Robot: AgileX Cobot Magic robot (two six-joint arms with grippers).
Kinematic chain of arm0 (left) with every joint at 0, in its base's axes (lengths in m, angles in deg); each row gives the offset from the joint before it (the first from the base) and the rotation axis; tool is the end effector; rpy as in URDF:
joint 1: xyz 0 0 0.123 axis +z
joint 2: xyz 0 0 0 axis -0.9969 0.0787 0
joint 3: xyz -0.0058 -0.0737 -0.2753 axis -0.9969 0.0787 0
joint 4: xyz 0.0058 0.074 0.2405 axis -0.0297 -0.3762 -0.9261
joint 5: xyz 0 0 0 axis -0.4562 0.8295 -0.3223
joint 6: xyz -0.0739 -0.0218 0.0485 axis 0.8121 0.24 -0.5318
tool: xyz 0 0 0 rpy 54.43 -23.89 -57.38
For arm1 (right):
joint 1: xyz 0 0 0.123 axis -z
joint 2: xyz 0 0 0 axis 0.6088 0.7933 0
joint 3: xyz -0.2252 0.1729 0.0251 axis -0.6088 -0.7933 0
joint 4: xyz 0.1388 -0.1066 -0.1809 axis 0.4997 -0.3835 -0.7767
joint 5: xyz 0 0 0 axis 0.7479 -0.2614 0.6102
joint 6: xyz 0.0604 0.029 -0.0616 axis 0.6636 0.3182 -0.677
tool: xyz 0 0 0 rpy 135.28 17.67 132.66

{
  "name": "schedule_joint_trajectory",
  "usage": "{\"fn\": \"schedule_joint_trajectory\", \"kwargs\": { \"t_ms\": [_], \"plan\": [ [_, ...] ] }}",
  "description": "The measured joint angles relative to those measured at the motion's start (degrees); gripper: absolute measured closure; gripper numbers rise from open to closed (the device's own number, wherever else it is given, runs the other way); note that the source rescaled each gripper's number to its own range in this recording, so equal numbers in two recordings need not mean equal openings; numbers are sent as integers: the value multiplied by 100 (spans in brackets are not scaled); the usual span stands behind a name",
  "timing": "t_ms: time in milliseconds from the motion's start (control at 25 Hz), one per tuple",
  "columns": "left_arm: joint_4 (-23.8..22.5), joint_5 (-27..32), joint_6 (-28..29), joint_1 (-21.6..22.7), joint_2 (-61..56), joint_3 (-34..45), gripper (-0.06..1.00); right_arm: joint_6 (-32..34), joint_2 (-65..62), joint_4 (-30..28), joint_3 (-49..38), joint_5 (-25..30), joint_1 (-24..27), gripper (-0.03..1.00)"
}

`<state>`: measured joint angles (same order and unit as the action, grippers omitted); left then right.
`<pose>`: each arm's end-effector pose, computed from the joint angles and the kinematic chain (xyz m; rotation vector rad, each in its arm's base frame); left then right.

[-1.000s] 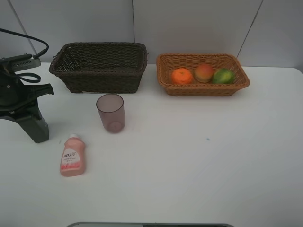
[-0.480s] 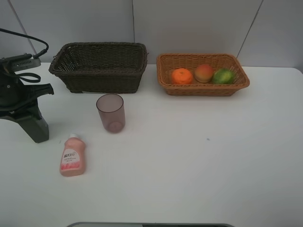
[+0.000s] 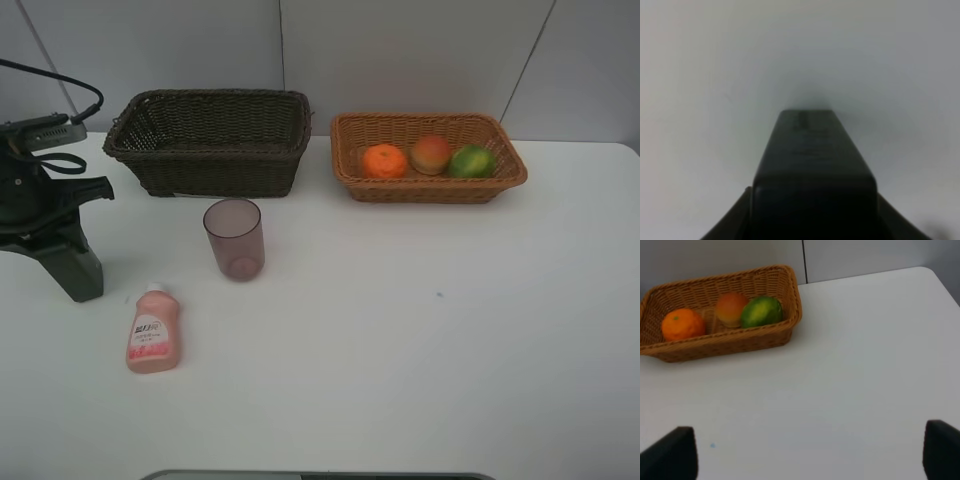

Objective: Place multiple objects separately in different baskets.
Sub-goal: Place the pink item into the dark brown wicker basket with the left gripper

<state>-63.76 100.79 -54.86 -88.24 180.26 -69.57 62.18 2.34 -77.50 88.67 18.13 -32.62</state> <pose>0.2961 -0.0098 0.1554 -0.5575 2.8345 -0.0176 -0.0089 -0.0018 0.2837 0.1551 2.0084 -0.0502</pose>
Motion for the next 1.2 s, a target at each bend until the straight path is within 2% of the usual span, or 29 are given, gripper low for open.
{"fn": "schedule_joint_trajectory", "kwargs": {
  "t_ms": [160,480,640,840,1120,1200],
  "plan": [
    [6,426,-172,0,-35,-440,51,0,0,0,0,0,0,-3],
    [225,1525,-1255,0,-230,-1891,51,0,0,0,0,0,0,-3],
    [436,1836,-1663,0,-230,-2599,51,0,0,0,0,0,0,-3],
    [757,1777,-2236,-165,-220,-3145,51,0,0,0,0,0,0,-3],
    [832,1260,-2654,-728,413,-3666,51,0,0,0,0,0,0,-3],
    [716,946,-2685,-848,606,-3771,51,0,0,0,0,0,0,-3]
  ]
}}
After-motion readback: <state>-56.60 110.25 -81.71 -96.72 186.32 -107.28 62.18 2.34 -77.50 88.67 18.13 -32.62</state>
